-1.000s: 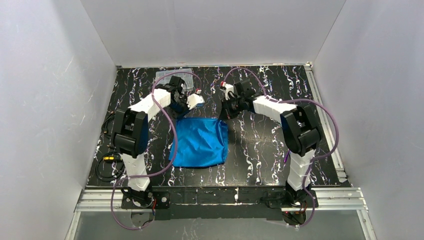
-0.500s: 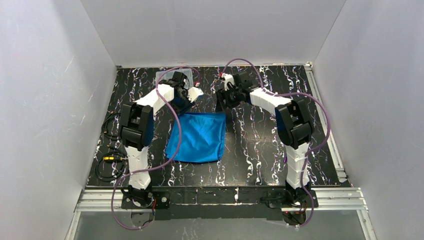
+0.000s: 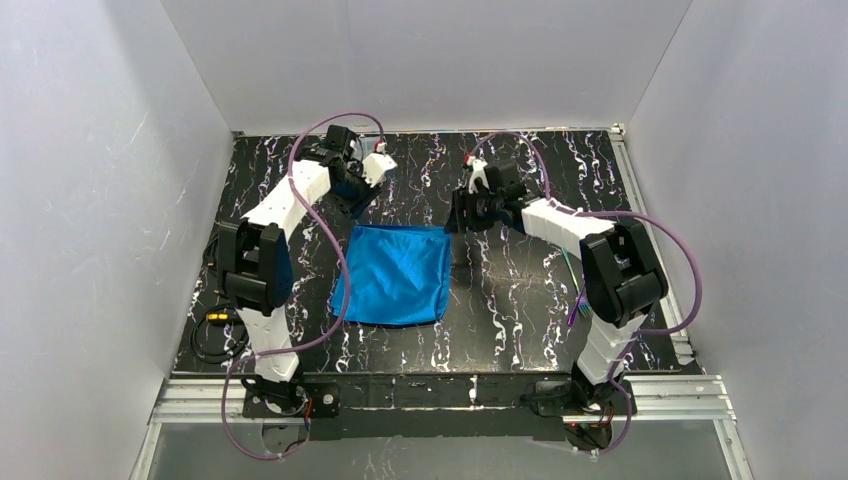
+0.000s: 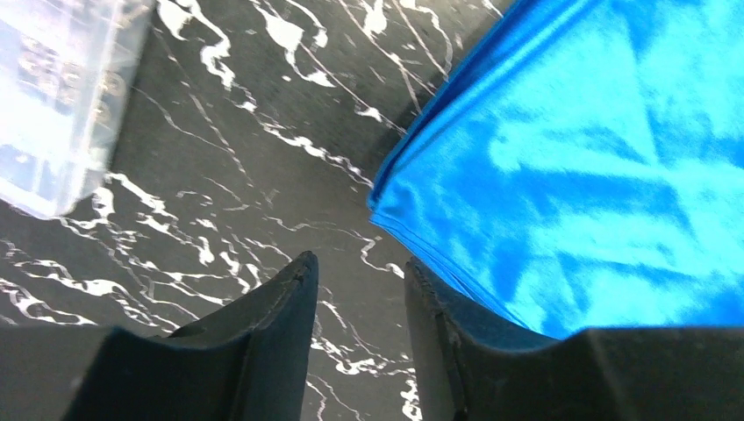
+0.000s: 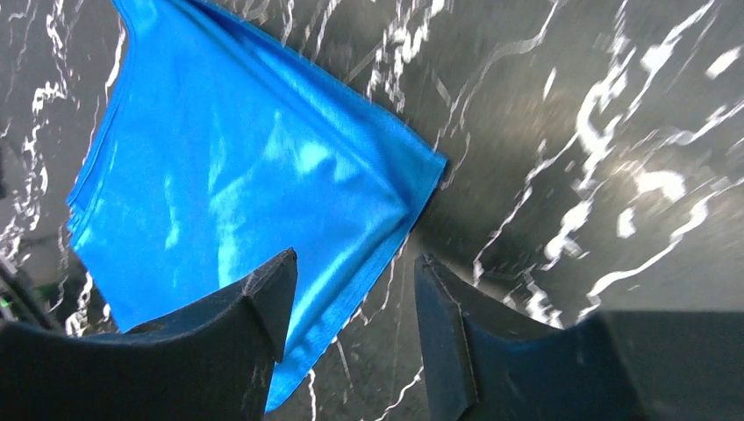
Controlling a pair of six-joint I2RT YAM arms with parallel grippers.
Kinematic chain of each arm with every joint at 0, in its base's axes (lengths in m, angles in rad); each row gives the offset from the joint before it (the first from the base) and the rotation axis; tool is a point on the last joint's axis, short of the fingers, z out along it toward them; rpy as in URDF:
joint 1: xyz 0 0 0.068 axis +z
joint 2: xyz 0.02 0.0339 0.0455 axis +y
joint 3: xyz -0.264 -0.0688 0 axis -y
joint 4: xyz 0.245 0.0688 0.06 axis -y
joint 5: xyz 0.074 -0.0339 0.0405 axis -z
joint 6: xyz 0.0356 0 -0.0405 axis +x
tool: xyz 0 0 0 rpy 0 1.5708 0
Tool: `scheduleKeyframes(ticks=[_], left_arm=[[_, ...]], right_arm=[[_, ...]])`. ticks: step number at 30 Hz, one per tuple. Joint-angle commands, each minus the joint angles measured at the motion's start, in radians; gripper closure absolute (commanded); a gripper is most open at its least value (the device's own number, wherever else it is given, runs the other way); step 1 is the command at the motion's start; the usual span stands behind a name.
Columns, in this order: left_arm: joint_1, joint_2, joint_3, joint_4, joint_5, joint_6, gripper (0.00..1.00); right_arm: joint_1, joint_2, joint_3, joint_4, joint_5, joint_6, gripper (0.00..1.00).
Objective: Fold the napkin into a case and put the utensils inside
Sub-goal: Turn over the upper triangle folded napkin at the center of the board, then smooth out the lower triangle-folded napkin at the center of the board.
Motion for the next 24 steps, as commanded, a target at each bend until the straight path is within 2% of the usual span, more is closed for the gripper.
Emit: scheduleKeyframes(ticks=[1, 4, 7, 12, 20, 24], left_arm=[[0.0, -0.076, -0.081, -0.084, 0.075, -0.006, 0.62], [-0.001, -0.084, -0.124, -0.087, 0.084, -0.007, 0.66], [-0.001, -0.085, -0.141, -0.086, 0.097, -0.011, 0.73], [0.0, -0.075, -0.126, -0.085, 0.122, -0.017, 0.82], [-0.018, 0.062, 0.084, -0.069, 0.209, -0.129, 0.8], [-0.062, 0.181, 0.22, -0.036, 0.225, -0.182, 0.79]], right_arm=[[-0.004, -0.019, -0.119, 0.158, -0.089, 0.153, 0.43], [-0.004, 0.009, -0.123, 0.179, -0.103, 0.182, 0.44], [-0.004, 0.038, -0.122, 0.222, -0.127, 0.218, 0.45], [-0.003, 0.092, -0.11, 0.245, -0.136, 0.242, 0.48], [-0.004, 0.128, -0.111, 0.258, -0.117, 0.247, 0.5], [-0.002, 0.131, -0.115, 0.282, -0.115, 0.257, 0.56]])
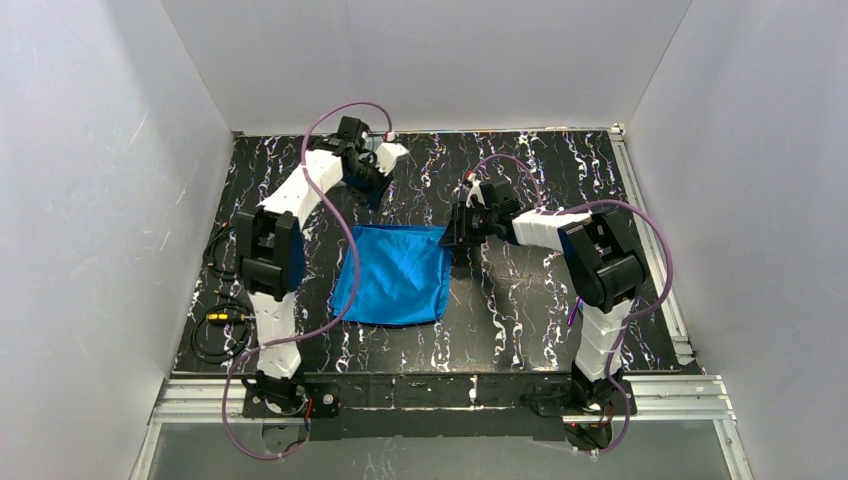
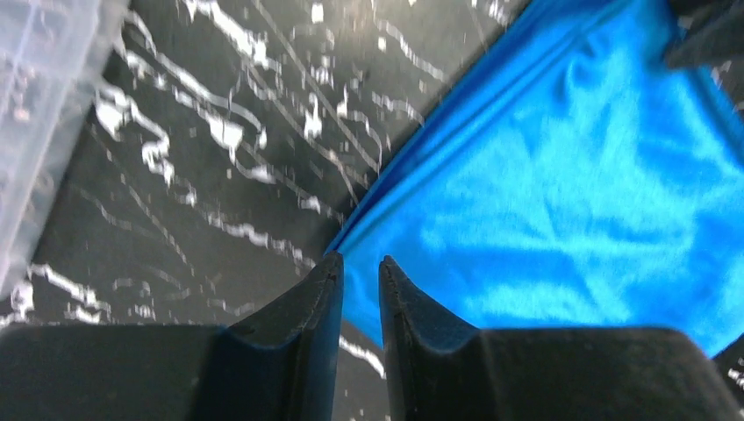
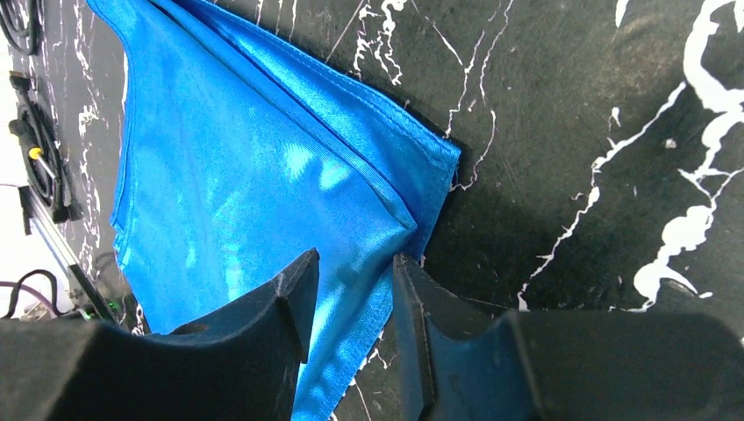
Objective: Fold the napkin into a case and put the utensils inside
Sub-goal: Smooth out the lower triangle-folded napkin at the center of the board.
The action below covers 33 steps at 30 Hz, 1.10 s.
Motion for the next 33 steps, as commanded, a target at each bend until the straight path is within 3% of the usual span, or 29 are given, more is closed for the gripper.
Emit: scheduleKeyframes(ticks=[1, 7, 19, 25, 33], left_arm=[[-0.057, 0.123, 0.156, 0.017, 0.07, -0.081, 0.79], [-0.134, 0.298, 0.319, 0.023, 0.112, -0.101, 0.78], [-0.189, 0.43, 0.422, 0.062, 0.211, -0.121, 0.77], [-0.194, 0.436, 0.402, 0.059, 0.195, -0.098, 0.79], [-0.194, 0.422, 0.388, 0.027, 0.249, -0.06, 0.81]], right_arm=[[-0.004, 0.008, 0.018, 0.061, 0.003, 0.014, 0.58], [-0.003, 0.005, 0.009, 0.079, -0.006, 0.023, 0.68], [-0.003, -0.003, 0.036, 0.052, 0.011, -0.012, 0.9], [-0.004, -0.002, 0.055, 0.056, 0.024, -0.023, 0.97], [-0.003, 0.019, 0.107, 0.043, 0.022, -0.034, 0.99]])
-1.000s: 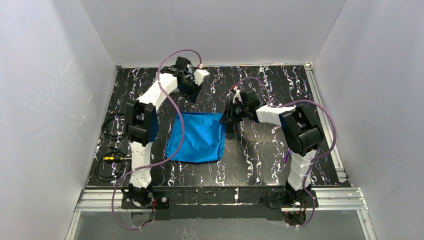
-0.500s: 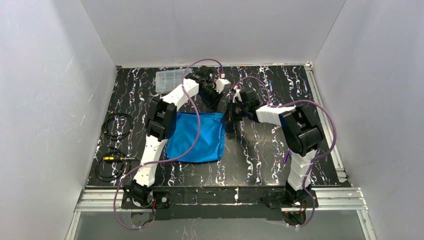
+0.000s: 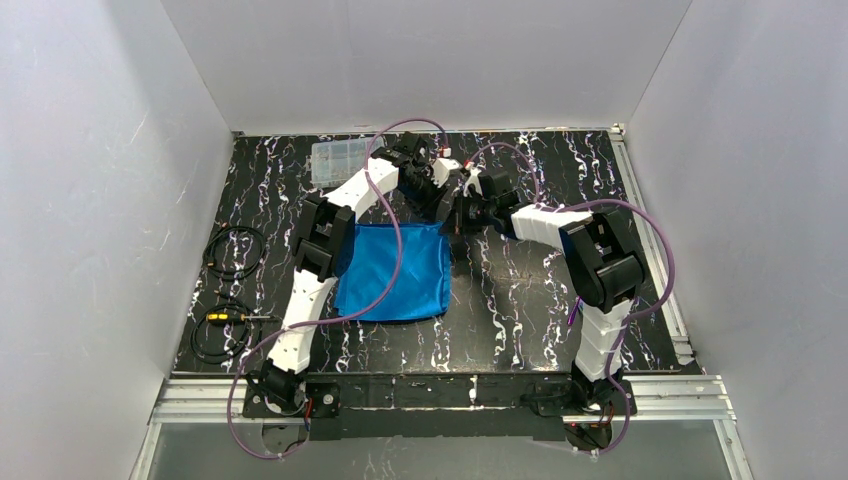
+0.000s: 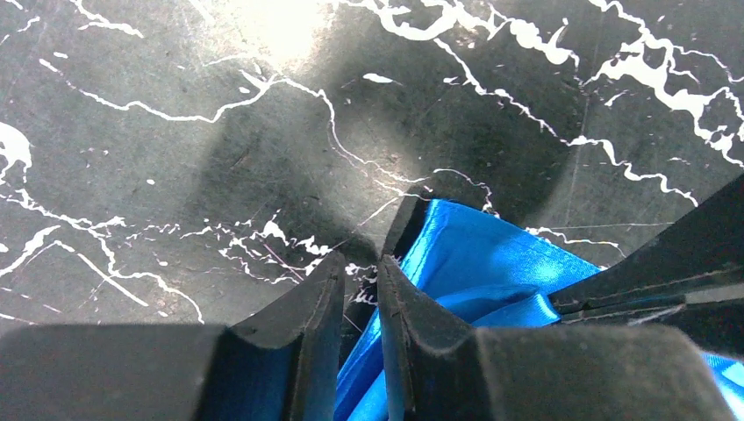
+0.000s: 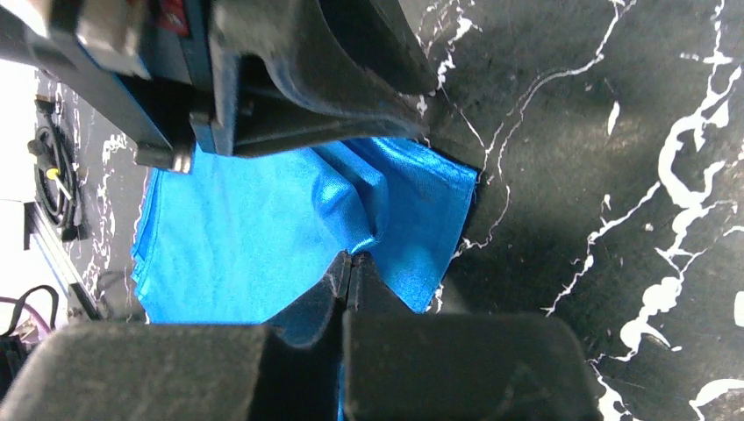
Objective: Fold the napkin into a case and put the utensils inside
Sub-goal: Smooth out the lower triangle-folded napkin at the center of the board.
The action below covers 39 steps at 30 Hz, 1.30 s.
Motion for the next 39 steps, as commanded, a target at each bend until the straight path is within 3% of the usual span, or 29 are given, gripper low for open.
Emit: scheduleKeyframes(ticks=[1, 14, 39], left_arm=[[-0.005, -0.034, -0.005, -0.051, 0.082, 0.041, 0.81], [-0.015, -0.044, -0.084, -0.072, 0.039, 0.171, 0.86], [-0.017, -0.055, -0.068, -0.115, 0.034, 0.228, 0.99]], right_arm=[[-0.004, 0.024, 0.062, 0.008, 0.002, -0.024, 0.99], [-0.013, 0.062, 0.073, 0.032, 0.025, -0.019, 0.99], [-0.065, 0.123, 0.059, 0.078, -0.004, -0.014, 0.99]])
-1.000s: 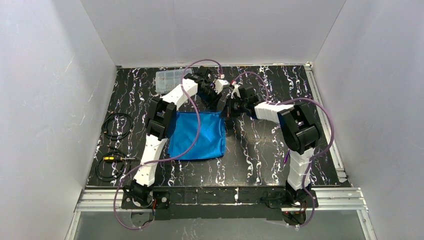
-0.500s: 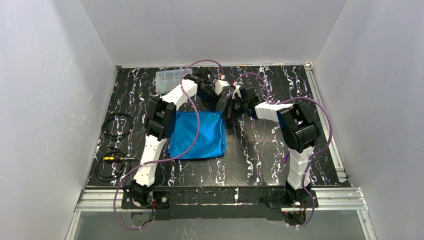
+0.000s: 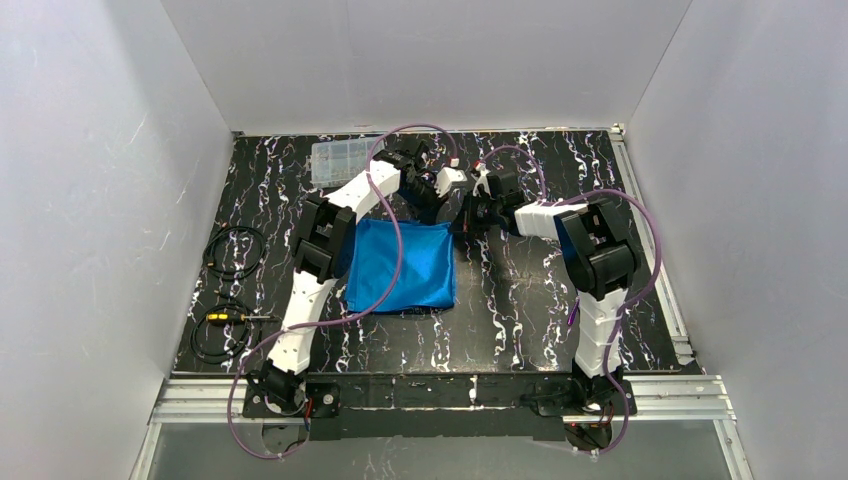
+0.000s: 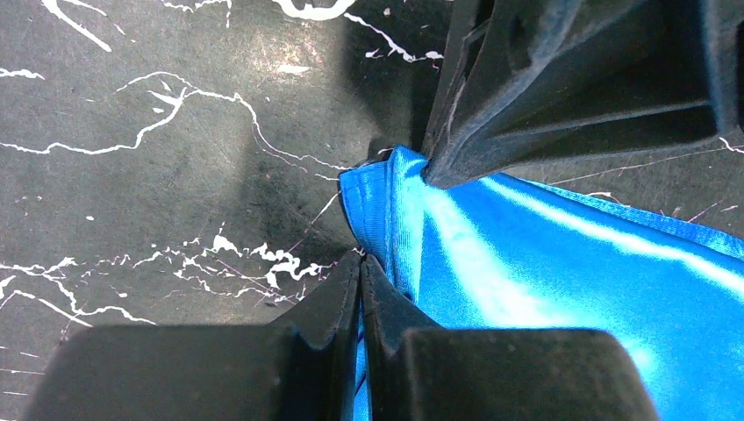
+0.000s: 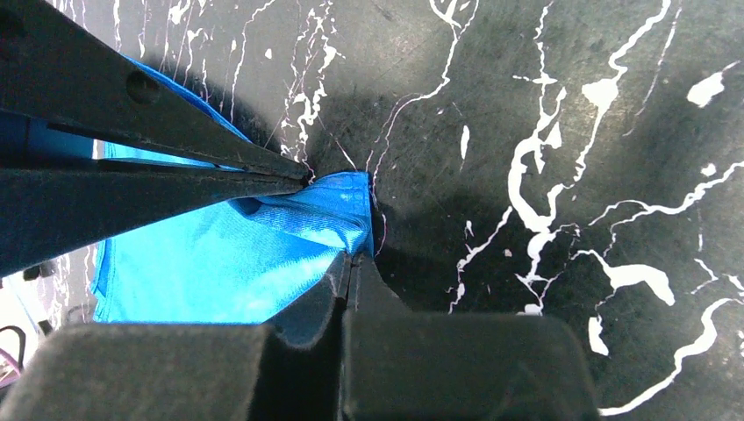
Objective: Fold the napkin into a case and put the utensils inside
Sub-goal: Smooth out the lower triangle-folded napkin at the center of the board.
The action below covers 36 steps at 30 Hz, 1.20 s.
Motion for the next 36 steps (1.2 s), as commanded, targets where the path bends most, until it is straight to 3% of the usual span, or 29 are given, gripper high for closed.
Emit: scheduleKeyframes(ticks=[1, 4, 8, 15, 28, 32, 36], left_arm=[[0.001, -0.038, -0.024, -0.054, -0.041, 0.001, 0.99], [0.022, -0.072, -0.05, 0.069, -0.109, -0.078, 0.96], [0.042, -0.11, -0.037, 0.146, -0.156, -0.139, 0.84], [0.05, -0.25, -0.123, 0.174, -0.07, -0.172, 0.72], [0.022, -0.426, -0.402, -0.037, 0.266, 0.026, 0.83], [-0.045, -0.506, -0.507, -0.08, 0.283, 0.128, 0.84], [-0.065, -0.514, -0.543, -0.081, 0.326, 0.14, 0.84]], right_arm=[[-0.001, 0.023, 0.025, 0.043, -0.022, -0.001, 0.99], [0.0, 0.025, 0.015, 0.049, -0.028, -0.002, 0.99], [0.0, 0.027, 0.021, 0.056, -0.039, 0.006, 0.99], [-0.001, 0.021, 0.044, 0.063, -0.045, 0.019, 0.99], [0.0, 0.004, 0.078, 0.134, -0.067, 0.081, 0.99], [-0.001, 0.055, 0.089, 0.128, -0.057, 0.076, 0.99], [-0.002, 0.097, 0.078, 0.142, -0.054, 0.082, 0.99]])
